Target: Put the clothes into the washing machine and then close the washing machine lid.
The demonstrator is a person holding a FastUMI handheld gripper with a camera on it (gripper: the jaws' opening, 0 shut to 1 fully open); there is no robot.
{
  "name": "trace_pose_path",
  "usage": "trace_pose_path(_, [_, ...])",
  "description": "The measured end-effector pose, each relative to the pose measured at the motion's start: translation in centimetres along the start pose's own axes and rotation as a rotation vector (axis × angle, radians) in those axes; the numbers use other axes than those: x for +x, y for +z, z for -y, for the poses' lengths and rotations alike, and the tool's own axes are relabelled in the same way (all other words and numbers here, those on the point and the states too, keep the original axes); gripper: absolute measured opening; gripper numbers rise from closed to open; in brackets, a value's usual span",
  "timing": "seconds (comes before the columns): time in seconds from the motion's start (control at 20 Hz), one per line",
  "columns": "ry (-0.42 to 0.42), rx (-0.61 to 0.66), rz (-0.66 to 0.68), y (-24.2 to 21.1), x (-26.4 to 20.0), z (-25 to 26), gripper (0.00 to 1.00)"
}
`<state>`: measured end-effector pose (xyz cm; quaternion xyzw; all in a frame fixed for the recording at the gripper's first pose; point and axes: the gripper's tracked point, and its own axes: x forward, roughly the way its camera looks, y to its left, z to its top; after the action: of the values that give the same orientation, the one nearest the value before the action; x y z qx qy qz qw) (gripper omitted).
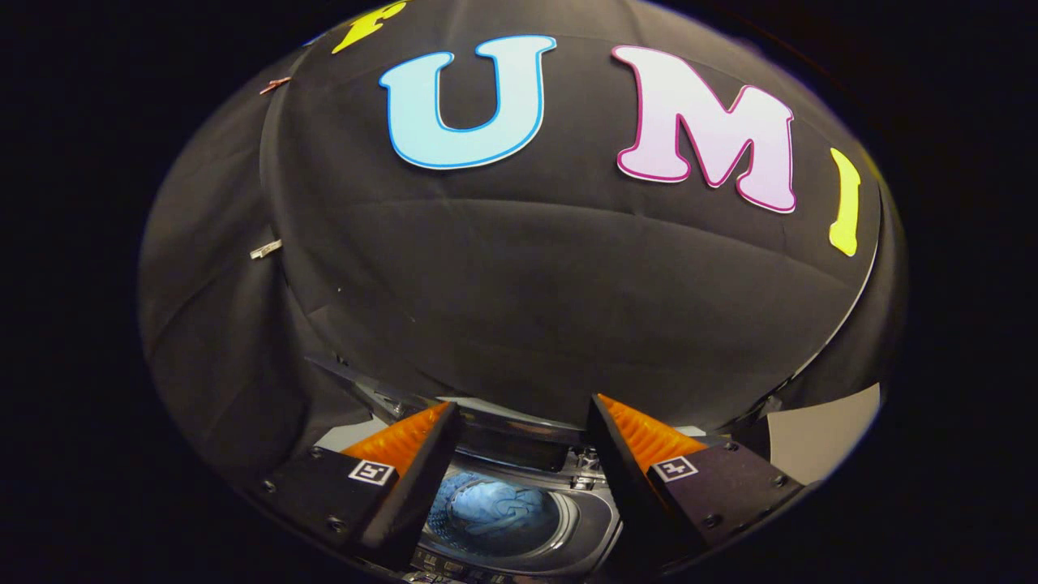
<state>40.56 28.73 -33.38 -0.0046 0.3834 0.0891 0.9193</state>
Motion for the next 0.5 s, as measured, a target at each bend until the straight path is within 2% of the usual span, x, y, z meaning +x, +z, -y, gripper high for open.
trace_pose_path(0.25, [0.039, 0.047, -0.028, -1.7, -2.3, -0.8, 0.99])
trace_pose_path(0.5, [0.043, 0.047, -0.077, -4.5, -4.3, -1.4, 0.99])
